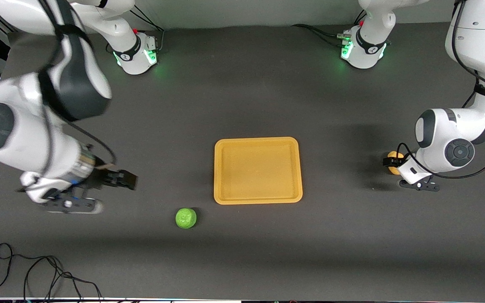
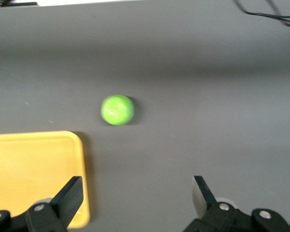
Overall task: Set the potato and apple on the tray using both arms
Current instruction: 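Reach the left gripper to the potato while the right gripper reaches the apple, then grasp the potato with the left gripper while the right gripper grasps the apple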
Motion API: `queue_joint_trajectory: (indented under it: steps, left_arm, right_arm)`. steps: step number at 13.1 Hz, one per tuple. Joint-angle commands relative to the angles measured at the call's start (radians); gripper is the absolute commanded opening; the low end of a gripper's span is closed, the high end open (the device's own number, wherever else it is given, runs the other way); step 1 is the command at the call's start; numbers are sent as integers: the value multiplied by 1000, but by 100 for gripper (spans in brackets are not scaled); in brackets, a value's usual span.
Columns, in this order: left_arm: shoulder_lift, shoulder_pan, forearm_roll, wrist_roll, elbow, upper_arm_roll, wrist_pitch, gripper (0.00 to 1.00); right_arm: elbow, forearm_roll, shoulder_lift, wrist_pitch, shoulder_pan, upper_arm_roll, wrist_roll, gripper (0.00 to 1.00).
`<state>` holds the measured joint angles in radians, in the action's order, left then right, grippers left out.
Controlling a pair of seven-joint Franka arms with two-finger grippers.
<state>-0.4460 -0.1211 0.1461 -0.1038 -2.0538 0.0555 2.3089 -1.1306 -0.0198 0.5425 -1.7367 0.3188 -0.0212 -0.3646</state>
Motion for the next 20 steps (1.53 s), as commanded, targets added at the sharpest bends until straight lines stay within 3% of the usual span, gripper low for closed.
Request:
queue_joint_trajectory:
  steps: [1, 3, 5, 7, 8, 10, 13, 18, 19, 20]
  left_arm:
    - [6, -29, 12, -11, -29, 7, -5, 27]
    - [22, -26, 3, -1, -14, 13, -44, 0]
    - [49, -2, -11, 36, 62, 30, -167, 0]
    - [81, 26, -97, 122, 185, 105, -332, 0]
    - [90, 47, -162, 191, 225, 154, -348, 0]
    - [76, 124, -230, 358, 260, 223, -291, 0]
    - [-5, 292, -226, 556, 259, 227, -137, 0]
    - [-147, 403, -218, 578, 334, 227, -111, 0]
    - [-163, 415, -218, 578, 333, 225, -76, 0]
    - [-168, 413, -217, 576, 328, 225, -51, 0]
  right_arm:
    - [83, 1, 80, -38, 66, -13, -112, 100]
    - [75, 3, 114, -69, 77, -14, -119, 100]
    - [60, 30, 170, -133, 75, -16, -111, 100]
    - [-4, 81, 214, -261, 71, -16, -108, 100]
    - [-43, 83, 233, -341, 71, -17, -108, 100]
    - [-61, 81, 304, -459, 69, -17, -108, 100]
    - [-61, 80, 390, -576, 71, -17, -117, 100]
    - [-78, 69, 436, -616, 71, -16, -123, 100]
    - [-87, 69, 435, -616, 71, -16, -122, 88]
    - [-89, 69, 433, -612, 71, -14, -119, 68]
